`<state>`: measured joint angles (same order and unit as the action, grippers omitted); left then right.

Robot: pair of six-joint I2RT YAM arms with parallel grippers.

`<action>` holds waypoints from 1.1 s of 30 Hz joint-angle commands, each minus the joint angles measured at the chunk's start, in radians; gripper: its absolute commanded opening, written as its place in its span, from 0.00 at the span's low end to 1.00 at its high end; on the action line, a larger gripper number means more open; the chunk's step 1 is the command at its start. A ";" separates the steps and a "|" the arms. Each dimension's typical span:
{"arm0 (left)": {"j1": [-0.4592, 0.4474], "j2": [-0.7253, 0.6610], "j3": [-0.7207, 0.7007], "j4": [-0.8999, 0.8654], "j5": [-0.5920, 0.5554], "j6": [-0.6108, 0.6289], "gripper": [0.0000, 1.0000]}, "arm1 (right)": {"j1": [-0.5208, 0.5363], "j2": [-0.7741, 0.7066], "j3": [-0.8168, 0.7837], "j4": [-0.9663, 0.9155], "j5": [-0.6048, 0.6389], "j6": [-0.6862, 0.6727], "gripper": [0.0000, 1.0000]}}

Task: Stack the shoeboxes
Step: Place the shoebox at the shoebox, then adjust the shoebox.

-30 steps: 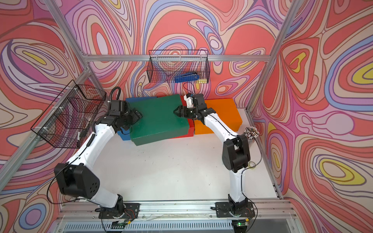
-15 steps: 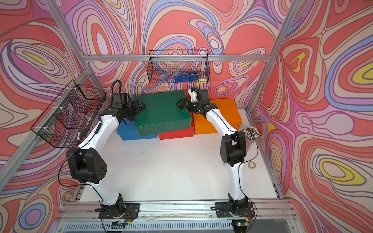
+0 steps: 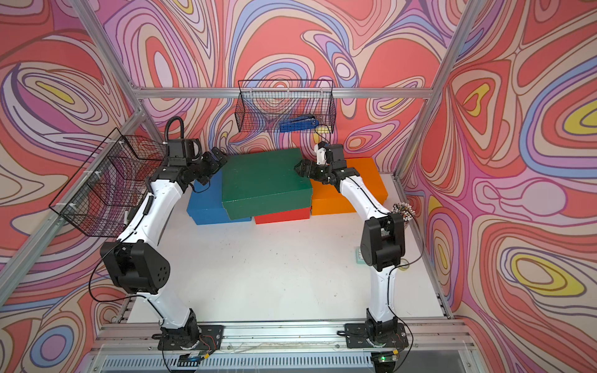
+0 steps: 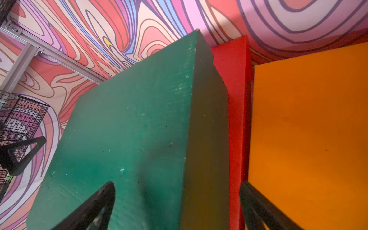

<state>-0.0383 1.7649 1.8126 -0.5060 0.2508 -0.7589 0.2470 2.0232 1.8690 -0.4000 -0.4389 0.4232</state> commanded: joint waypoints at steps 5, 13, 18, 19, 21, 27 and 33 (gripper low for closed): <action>0.006 0.036 0.144 -0.017 -0.046 0.105 0.98 | -0.005 -0.273 -0.176 -0.035 0.115 -0.034 0.95; 0.032 0.266 0.421 -0.073 -0.025 0.144 0.45 | 0.056 -0.499 -0.383 -0.123 0.168 -0.002 0.00; 0.068 0.404 0.599 -0.091 0.004 0.109 0.22 | 0.185 -0.522 -0.448 -0.143 0.168 0.010 0.00; 0.073 0.420 0.614 -0.087 0.003 0.104 0.22 | 0.205 -0.519 -0.456 -0.142 0.161 0.020 0.00; 0.078 0.440 0.628 -0.055 0.008 0.104 0.17 | 0.237 -0.512 -0.484 -0.114 0.132 0.058 0.00; 0.078 0.472 0.622 -0.013 -0.004 0.107 0.28 | 0.247 -0.486 -0.571 -0.009 0.112 0.124 0.00; 0.078 0.542 0.622 0.066 0.090 0.094 0.30 | 0.247 -0.375 -0.530 0.022 0.116 0.126 0.00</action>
<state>0.0391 2.2543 2.4153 -0.4965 0.2855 -0.6514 0.4942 1.5978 1.3132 -0.4183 -0.3271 0.5343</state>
